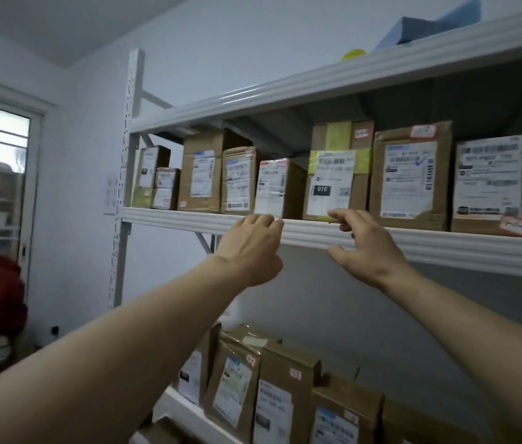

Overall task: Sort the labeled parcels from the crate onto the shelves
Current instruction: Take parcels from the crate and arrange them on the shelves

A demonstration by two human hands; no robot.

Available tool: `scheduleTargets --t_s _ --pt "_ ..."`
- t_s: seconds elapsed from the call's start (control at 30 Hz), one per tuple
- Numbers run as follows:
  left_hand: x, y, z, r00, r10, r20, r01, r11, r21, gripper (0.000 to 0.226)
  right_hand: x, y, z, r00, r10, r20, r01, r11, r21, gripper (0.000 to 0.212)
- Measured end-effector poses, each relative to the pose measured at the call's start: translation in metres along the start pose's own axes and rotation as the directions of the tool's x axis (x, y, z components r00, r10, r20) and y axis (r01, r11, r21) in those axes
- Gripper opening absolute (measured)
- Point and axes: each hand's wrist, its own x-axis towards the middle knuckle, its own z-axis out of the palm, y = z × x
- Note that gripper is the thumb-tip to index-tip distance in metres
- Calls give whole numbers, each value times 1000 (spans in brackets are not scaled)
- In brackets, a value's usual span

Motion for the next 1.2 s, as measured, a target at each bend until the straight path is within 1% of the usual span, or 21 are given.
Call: scheduleTargets --t_s 0.1,0.23,0.37,0.47,0.57,0.63,0.87,1.03,1.13,1.2 --pt "0 -48 8 1000 -21 -19 21 1000 10 60 25 -26 29 1000 -23 -14 23 1000 -10 55" --pt "-1 -123 21 998 -47 -32 47 999 -4 58 69 -66 75 999 -17 -51 16 1000 -24 56" --pt "-4 -202 34 996 -82 -16 83 997 7 60 116 -109 122 997 -39 -69 39 999 -5 55" --pt "0 -257 45 990 -137 -18 138 990 7 57 146 -131 155 996 -53 -71 53 999 -10 54" --pt "6 -302 57 984 -177 -16 177 984 11 50 176 -148 185 996 -77 -41 75 996 -54 54" --pt "12 -329 66 980 -196 -15 196 980 23 46 195 -156 204 995 -99 -18 98 992 -74 55" --pt "46 -404 92 952 -301 -51 302 953 15 49 261 -170 263 982 -186 33 189 971 -146 47" --pt "77 -441 100 947 -303 -103 304 953 -3 56 308 -178 294 977 -213 -3 209 962 -177 46" --pt "97 -464 103 942 -306 -142 306 952 -18 53 335 -189 310 976 -219 -12 212 957 -196 45" --pt "112 -481 107 942 -300 -150 299 954 -31 53 351 -199 322 975 -222 -7 213 947 -240 44"
